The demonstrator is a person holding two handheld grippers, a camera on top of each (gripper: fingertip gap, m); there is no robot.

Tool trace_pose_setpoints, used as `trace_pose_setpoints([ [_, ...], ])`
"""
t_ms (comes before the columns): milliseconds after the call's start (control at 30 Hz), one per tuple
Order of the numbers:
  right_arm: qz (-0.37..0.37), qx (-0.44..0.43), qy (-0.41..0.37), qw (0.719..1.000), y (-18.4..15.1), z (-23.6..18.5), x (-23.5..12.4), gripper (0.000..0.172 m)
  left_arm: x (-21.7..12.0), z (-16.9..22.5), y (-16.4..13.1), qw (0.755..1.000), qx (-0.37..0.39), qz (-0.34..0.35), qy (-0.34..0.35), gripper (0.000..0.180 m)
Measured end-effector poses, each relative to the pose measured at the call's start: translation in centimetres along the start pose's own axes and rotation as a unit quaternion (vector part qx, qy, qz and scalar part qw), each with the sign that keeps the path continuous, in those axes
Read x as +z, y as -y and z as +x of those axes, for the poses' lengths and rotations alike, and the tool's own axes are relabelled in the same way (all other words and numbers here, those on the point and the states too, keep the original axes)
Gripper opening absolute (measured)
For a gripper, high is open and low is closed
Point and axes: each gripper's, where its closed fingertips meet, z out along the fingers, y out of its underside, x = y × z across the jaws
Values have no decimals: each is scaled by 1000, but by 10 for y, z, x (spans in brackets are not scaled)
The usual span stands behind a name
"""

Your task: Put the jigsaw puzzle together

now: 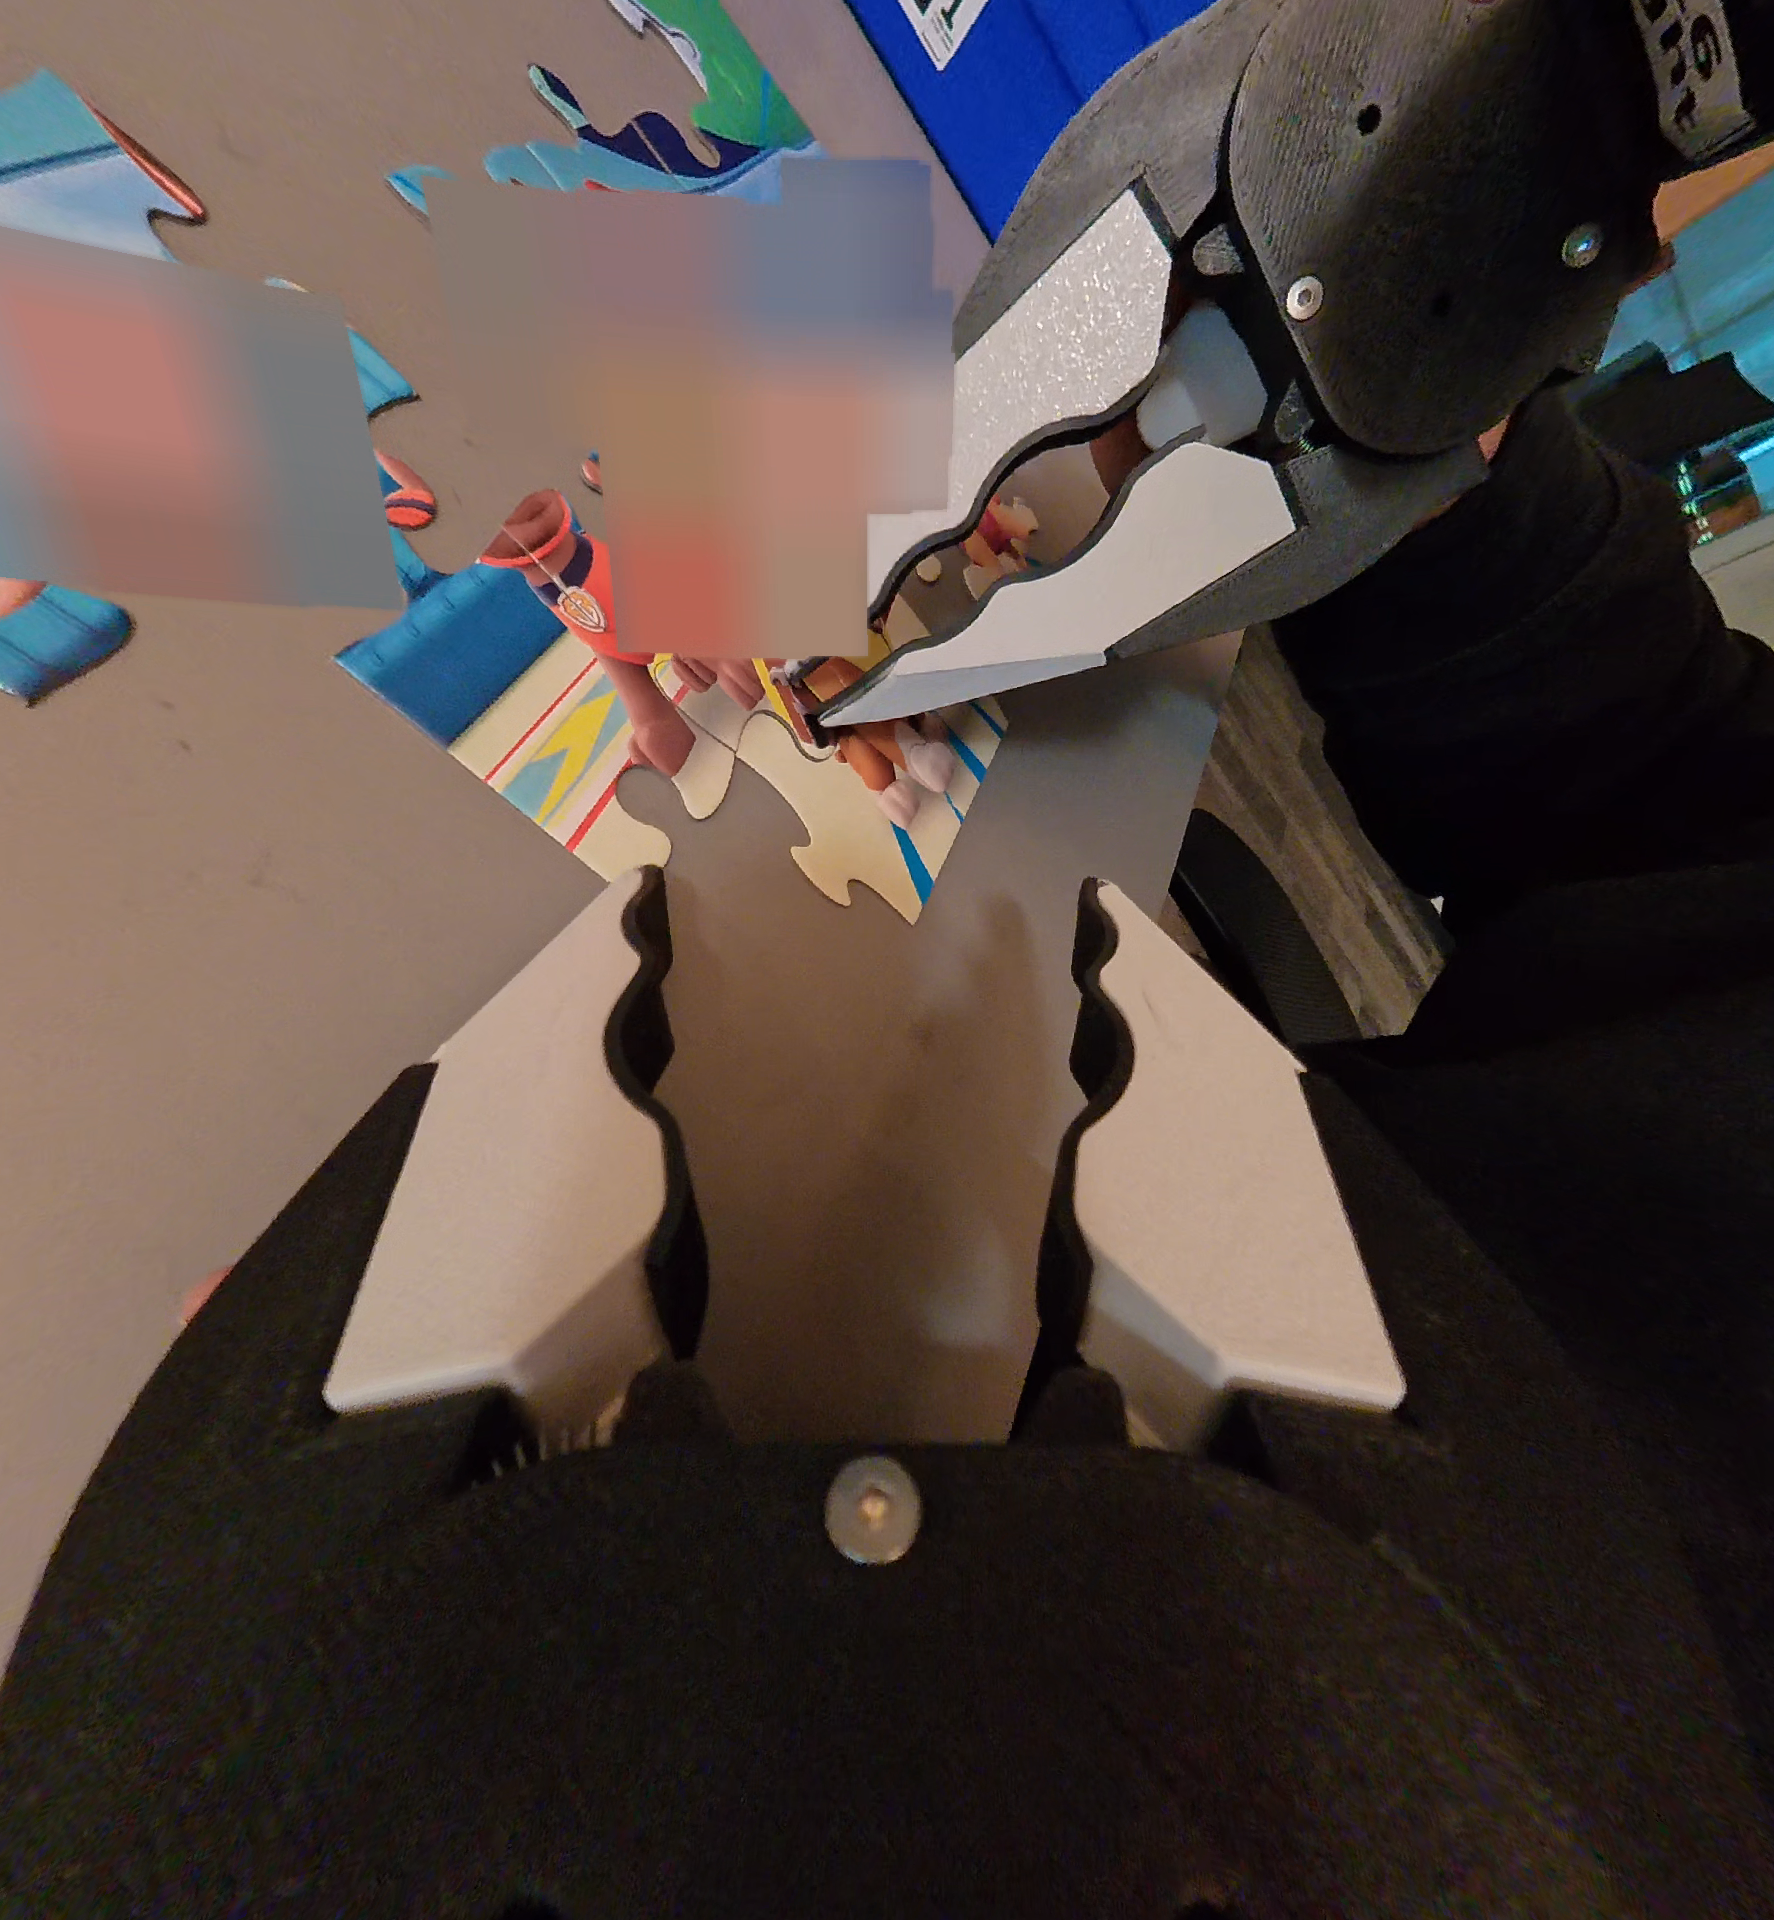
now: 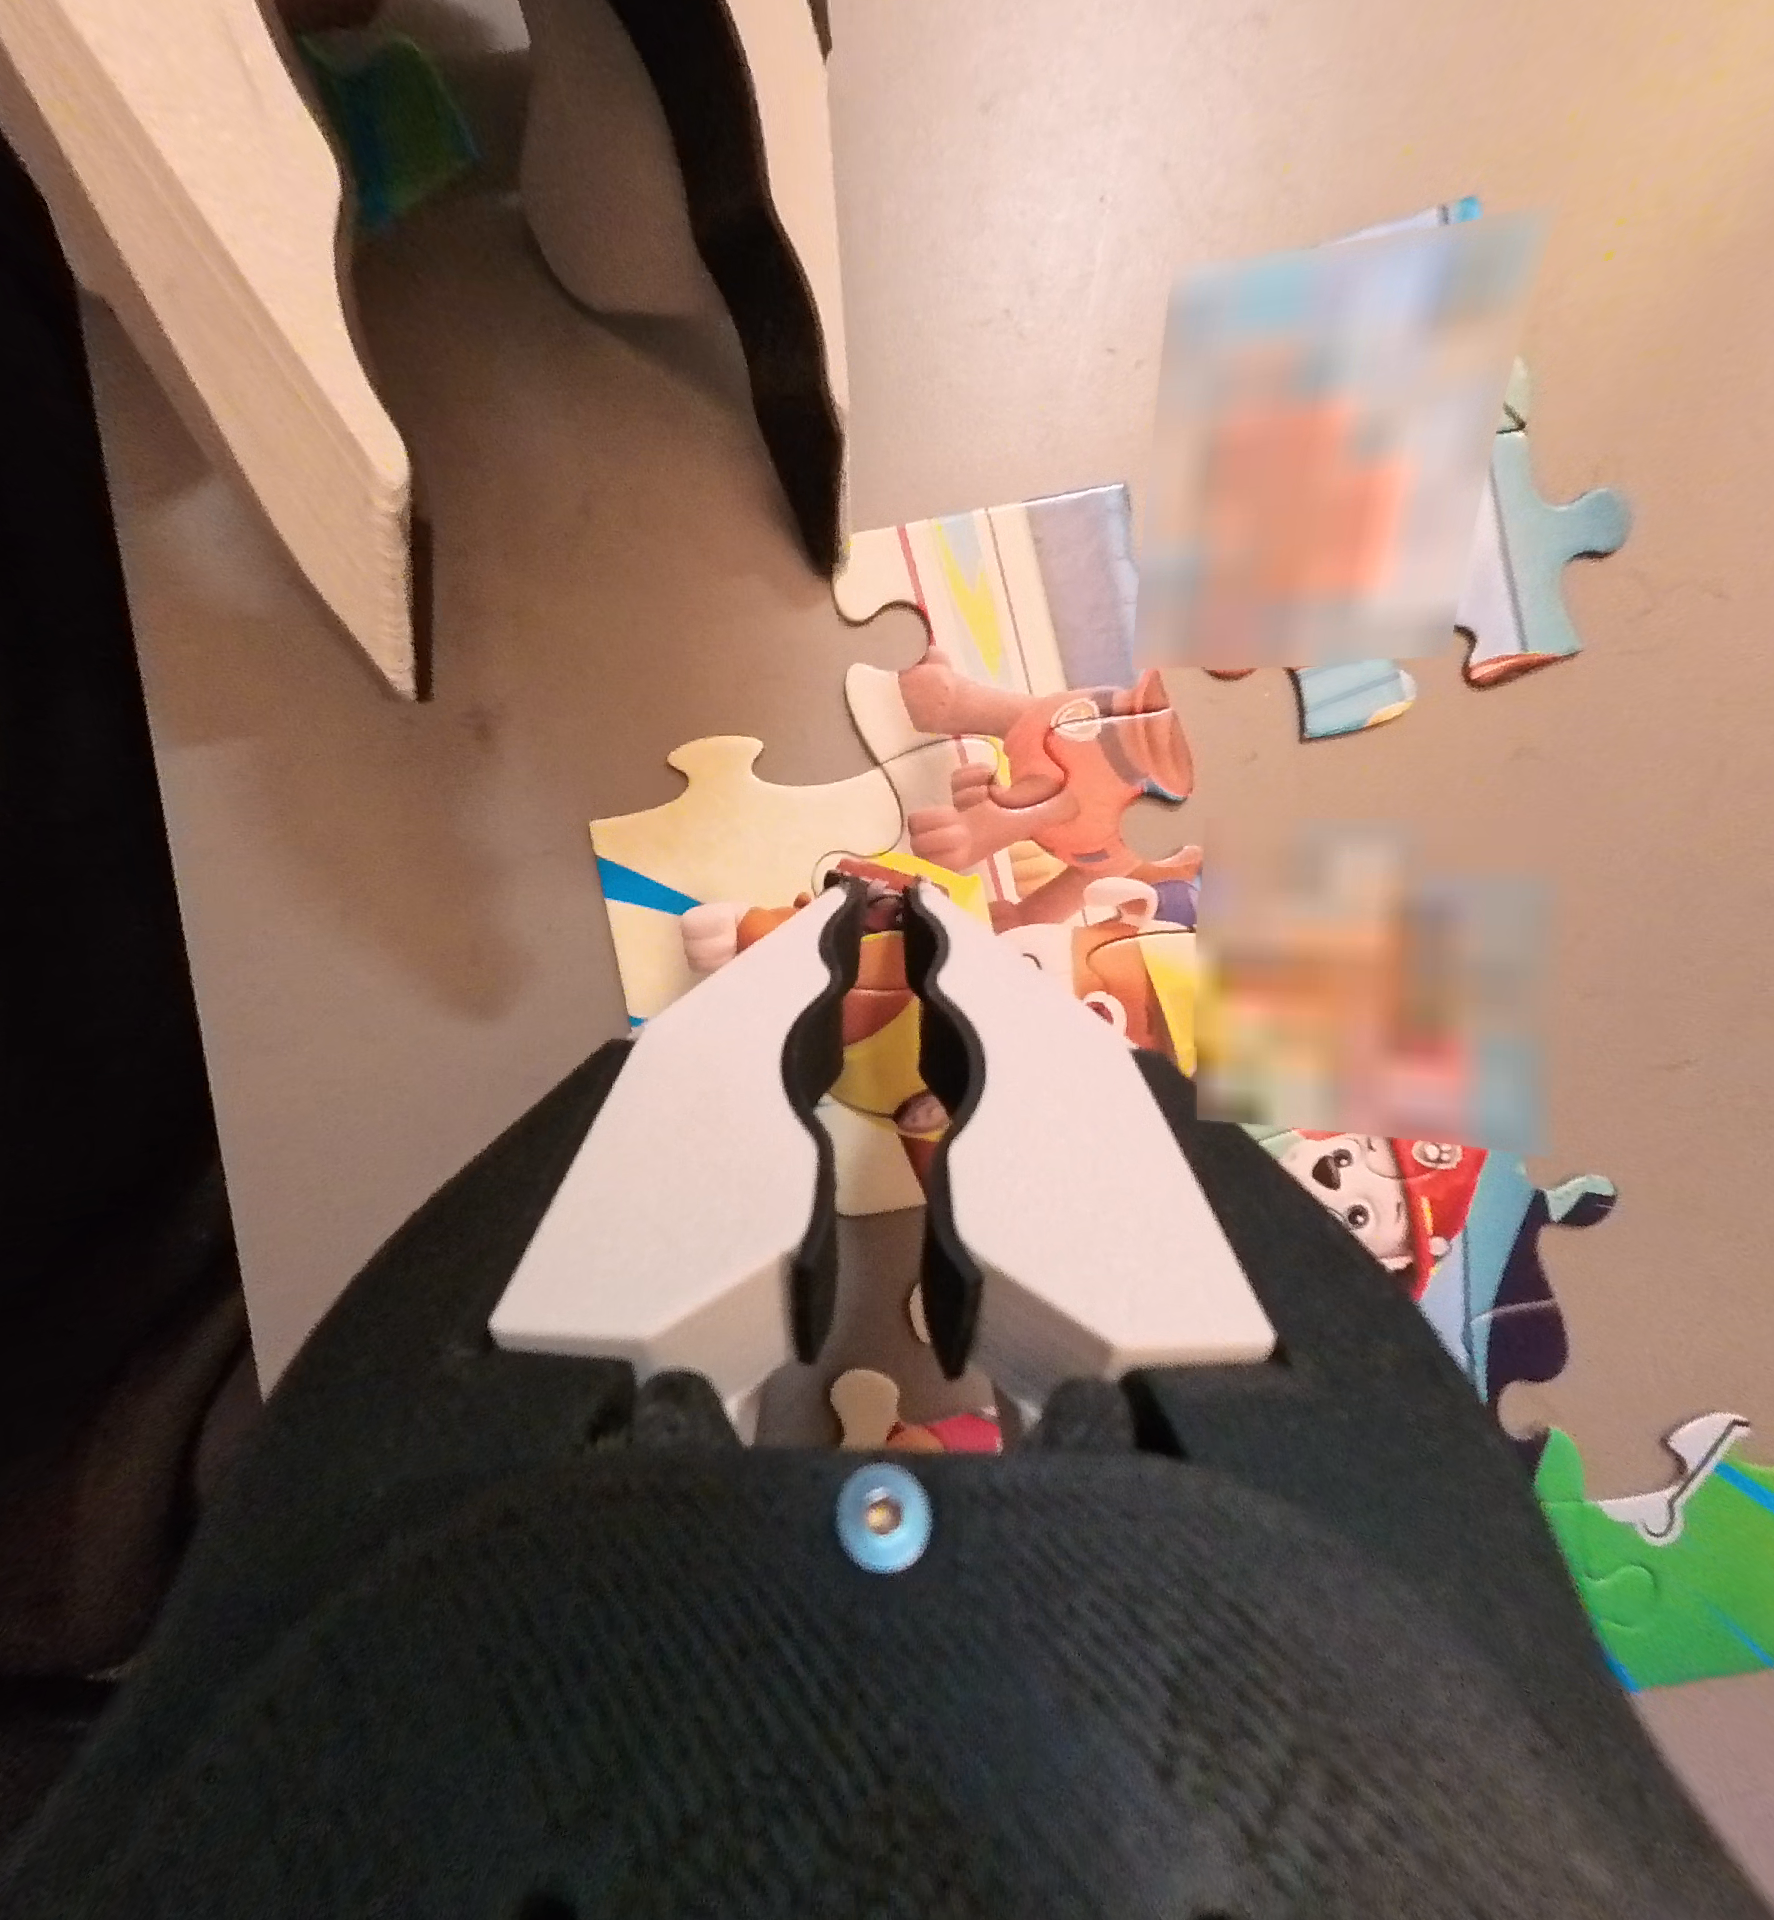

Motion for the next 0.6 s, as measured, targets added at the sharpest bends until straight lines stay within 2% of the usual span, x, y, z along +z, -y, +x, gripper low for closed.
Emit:
trace_pose_setpoints([
  [367, 1, 3, -6, 1000, -1, 3, -4, 5, -3, 6, 5, 1000, 7, 8, -6, 77],
  [600, 6, 52, -70, 996, -14, 37, -19, 0, 1, 7, 16, 1000, 21, 18, -8, 74],
])
